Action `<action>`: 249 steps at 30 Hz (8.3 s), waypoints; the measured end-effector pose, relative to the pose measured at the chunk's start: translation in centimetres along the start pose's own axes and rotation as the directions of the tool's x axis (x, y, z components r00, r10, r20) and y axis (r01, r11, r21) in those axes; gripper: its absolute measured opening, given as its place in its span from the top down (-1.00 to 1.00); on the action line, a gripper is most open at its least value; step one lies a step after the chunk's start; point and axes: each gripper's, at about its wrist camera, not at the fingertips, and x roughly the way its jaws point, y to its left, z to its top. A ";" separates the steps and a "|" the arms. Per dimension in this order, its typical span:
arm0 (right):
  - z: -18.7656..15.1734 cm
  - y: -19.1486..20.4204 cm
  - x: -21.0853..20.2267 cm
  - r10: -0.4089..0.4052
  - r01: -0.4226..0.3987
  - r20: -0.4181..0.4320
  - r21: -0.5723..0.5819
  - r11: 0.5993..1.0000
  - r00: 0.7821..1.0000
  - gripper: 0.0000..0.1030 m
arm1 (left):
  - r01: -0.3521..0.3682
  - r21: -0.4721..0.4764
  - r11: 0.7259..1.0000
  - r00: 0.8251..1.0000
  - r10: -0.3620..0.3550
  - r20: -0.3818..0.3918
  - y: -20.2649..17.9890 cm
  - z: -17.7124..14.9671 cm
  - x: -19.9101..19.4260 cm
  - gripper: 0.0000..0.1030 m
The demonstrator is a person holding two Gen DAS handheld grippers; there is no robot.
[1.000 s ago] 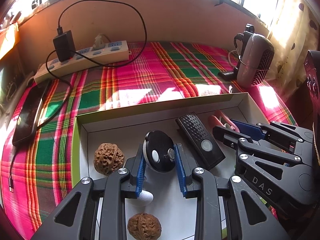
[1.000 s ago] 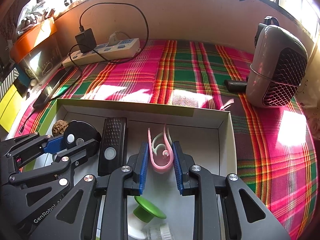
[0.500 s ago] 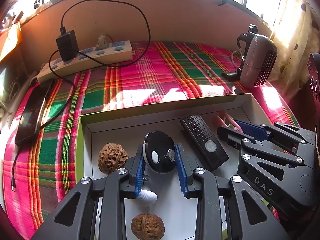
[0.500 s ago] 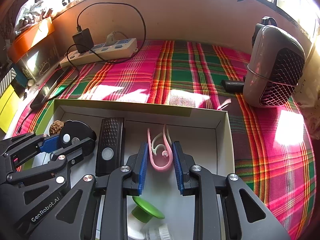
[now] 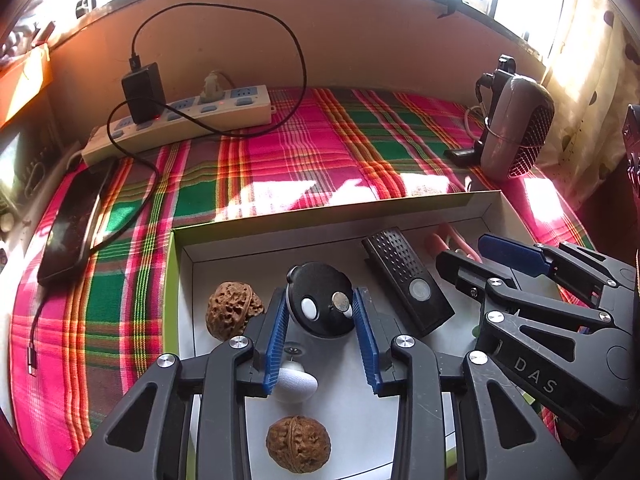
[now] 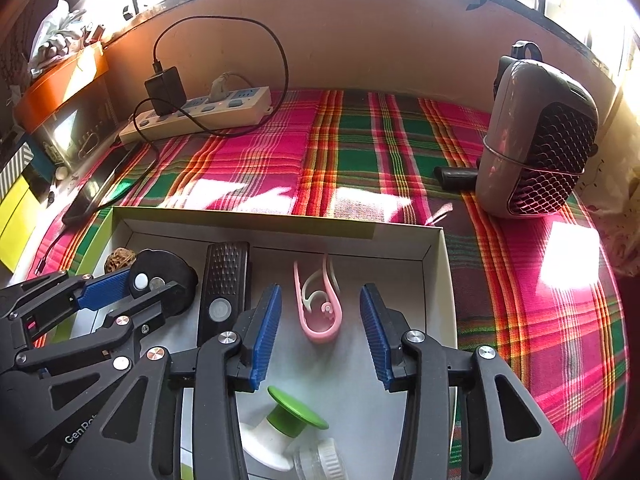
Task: Organize objects
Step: 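Lower the disc with the left tool and open it while the right tool releases the earpiece, then withdraw both open tools from the tray toward the remaining objects, then grasp the pink case with teal insert with the left tool while the right tool grasps the white USB cable, then lift the pink case and white cable and carry both over the tray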
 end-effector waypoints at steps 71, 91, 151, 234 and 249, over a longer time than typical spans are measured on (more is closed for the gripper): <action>-11.2 -0.9 -9.7 -0.080 0.073 0.051 0.122 0.990 0.995 -0.11 | 0.087 0.012 0.996 0.993 -0.088 0.078 -0.7 -10.9 -9.2 0.38; -10.2 1.2 -7.4 -0.170 0.166 0.005 0.183 0.969 0.986 -0.11 | 0.124 -0.011 0.992 0.991 -0.123 0.061 0.4 -11.6 -9.2 0.38; -11.6 -4.2 -8.0 -0.220 0.218 -0.008 0.173 0.961 0.976 -0.12 | 0.179 0.135 0.975 0.983 -0.183 0.013 -2.5 -10.2 -7.6 0.30; -11.0 -4.2 -7.6 -0.150 0.148 0.015 0.098 0.984 0.989 0.60 | 0.080 0.149 0.986 0.997 -0.082 0.003 -4.7 -9.7 -5.6 0.70; -11.7 -4.4 -8.3 -0.153 0.151 0.010 0.116 0.982 0.988 0.60 | 0.080 0.136 0.987 0.997 -0.082 0.007 -4.9 -9.9 -6.1 0.70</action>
